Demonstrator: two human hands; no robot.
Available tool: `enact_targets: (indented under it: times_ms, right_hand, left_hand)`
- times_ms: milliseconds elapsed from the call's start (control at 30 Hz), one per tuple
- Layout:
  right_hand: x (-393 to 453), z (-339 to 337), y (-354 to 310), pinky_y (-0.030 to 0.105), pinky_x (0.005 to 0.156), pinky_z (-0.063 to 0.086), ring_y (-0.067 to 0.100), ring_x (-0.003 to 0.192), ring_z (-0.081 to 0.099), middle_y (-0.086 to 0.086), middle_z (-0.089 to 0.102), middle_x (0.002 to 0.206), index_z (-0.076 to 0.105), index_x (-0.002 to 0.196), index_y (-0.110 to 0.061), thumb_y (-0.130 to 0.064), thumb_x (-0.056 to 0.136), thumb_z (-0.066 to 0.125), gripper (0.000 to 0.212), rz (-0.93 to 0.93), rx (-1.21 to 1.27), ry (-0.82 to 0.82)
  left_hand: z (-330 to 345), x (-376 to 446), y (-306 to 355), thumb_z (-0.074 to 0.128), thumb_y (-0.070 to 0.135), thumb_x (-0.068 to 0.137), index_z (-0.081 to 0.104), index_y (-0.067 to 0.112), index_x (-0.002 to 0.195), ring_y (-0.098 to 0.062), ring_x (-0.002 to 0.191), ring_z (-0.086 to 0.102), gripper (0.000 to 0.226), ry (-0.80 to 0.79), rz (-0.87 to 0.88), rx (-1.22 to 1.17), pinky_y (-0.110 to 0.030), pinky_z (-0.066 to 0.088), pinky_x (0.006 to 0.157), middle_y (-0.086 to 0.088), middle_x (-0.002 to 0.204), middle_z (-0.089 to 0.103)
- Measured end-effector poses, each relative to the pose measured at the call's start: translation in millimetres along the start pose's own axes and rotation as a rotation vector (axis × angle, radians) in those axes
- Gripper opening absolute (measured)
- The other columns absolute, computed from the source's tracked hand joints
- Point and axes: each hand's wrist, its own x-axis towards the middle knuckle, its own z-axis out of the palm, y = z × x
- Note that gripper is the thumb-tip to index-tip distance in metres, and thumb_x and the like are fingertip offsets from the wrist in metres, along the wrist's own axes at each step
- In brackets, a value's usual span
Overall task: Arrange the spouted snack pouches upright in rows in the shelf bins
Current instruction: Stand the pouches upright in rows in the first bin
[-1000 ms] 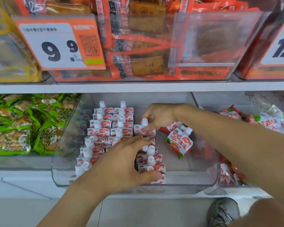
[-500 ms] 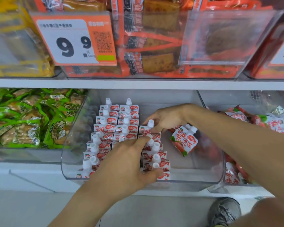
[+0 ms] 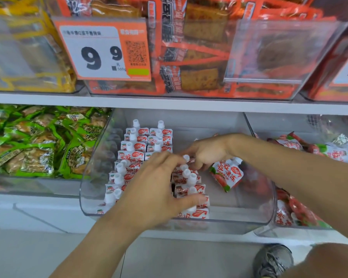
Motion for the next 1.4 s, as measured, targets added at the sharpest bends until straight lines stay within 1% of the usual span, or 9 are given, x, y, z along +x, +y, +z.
enact_targets:
  times_ms: [233,367,467,567,700,800,1100,1233,1400]
  right_hand:
    - [-6.2,-9.6,15.1,0.034,0.107,0.045,0.012,0.126,0.054,-0.007,0.059,0.135,0.047,0.141,-0.016,-0.002,0.088,0.063,0.057,-0.036,-0.009,0.032]
    - [-16.1,-8.8,17.1,0.026,0.088,0.053,0.005,0.104,0.064,-0.022,0.069,0.106,0.064,0.108,-0.028,0.011,0.085,0.059,0.046,-0.035,-0.034,-0.020]
    - [-30.0,-12.7,9.6,0.031,0.078,0.059,0.013,0.086,0.070,-0.007,0.068,0.107,0.066,0.111,-0.016,0.015,0.086,0.051,0.042,-0.006,-0.041,0.173]
    - [-55.2,-28.5,11.9,0.022,0.070,0.055,0.010,0.078,0.065,-0.001,0.072,0.095,0.069,0.106,-0.013,0.000,0.084,0.059,0.028,0.010,-0.469,0.444]
    - [-73.1,-19.5,16.7,0.034,0.069,0.051,0.024,0.084,0.056,0.006,0.064,0.086,0.063,0.090,-0.011,-0.044,0.069,0.082,0.043,0.178,-0.943,0.370]
    - [-70.5,-1.4,14.1,0.031,0.066,0.049,0.025,0.083,0.059,0.005,0.059,0.090,0.062,0.094,-0.013,-0.048,0.066,0.083,0.050,0.214,-1.053,0.328]
    - [-85.2,-21.9,6.6,0.020,0.075,0.036,0.015,0.096,0.056,-0.015,0.054,0.091,0.070,0.114,-0.026,-0.019,0.079,0.074,0.036,0.031,-0.622,0.616]
    - [-46.6,-26.1,-3.1,0.021,0.081,0.037,0.022,0.113,0.058,-0.001,0.062,0.124,0.060,0.125,-0.026,-0.028,0.089,0.067,0.036,-0.002,-0.447,0.804]
    - [13.6,-27.6,-1.0,0.029,0.068,0.041,0.029,0.094,0.057,0.006,0.059,0.092,0.062,0.096,-0.008,-0.012,0.076,0.076,0.025,-0.032,-0.510,0.702]
  left_hand:
    - [7.7,28.9,-17.7,0.064,0.077,0.067,0.033,0.029,0.146,-0.012,0.133,0.039,0.097,-0.106,-0.033,0.040,-0.024,0.032,0.107,0.008,0.145,0.044]
    - [17.2,43.8,-20.6,0.056,0.077,0.073,0.050,0.033,0.130,-0.016,0.115,0.054,0.072,-0.133,-0.001,0.055,-0.034,0.039,0.104,0.007,0.114,0.065]
    - [20.1,48.7,-22.8,0.056,0.078,0.069,0.058,0.034,0.107,-0.015,0.095,0.060,0.058,-0.103,-0.010,0.039,-0.035,0.046,0.091,0.012,0.089,0.067]
    - [19.2,47.9,-21.7,0.063,0.071,0.072,0.060,0.030,0.101,-0.013,0.091,0.060,0.051,-0.095,-0.005,0.024,-0.034,0.047,0.090,0.012,0.088,0.067]
    - [17.9,46.1,-21.7,0.058,0.073,0.072,0.059,0.030,0.101,-0.011,0.089,0.061,0.052,-0.104,-0.001,0.025,-0.035,0.048,0.089,0.012,0.087,0.068]
    - [17.1,44.3,-20.9,0.059,0.071,0.075,0.059,0.029,0.104,-0.012,0.092,0.061,0.051,-0.102,0.001,0.021,-0.035,0.046,0.091,0.011,0.090,0.068]
    - [11.3,35.3,-16.1,0.056,0.065,0.083,0.054,0.027,0.123,-0.016,0.107,0.051,0.055,-0.144,-0.027,0.045,-0.027,0.035,0.096,0.003,0.104,0.066]
    - [8.8,32.9,-11.2,0.056,0.061,0.086,0.050,0.029,0.132,-0.015,0.111,0.050,0.056,-0.140,-0.007,0.056,-0.024,0.028,0.099,0.004,0.110,0.066]
    - [10.6,25.9,-20.9,0.058,0.059,0.086,0.051,0.027,0.133,-0.017,0.125,0.042,0.057,0.014,0.032,0.164,-0.032,0.032,0.106,0.003,0.131,0.053]
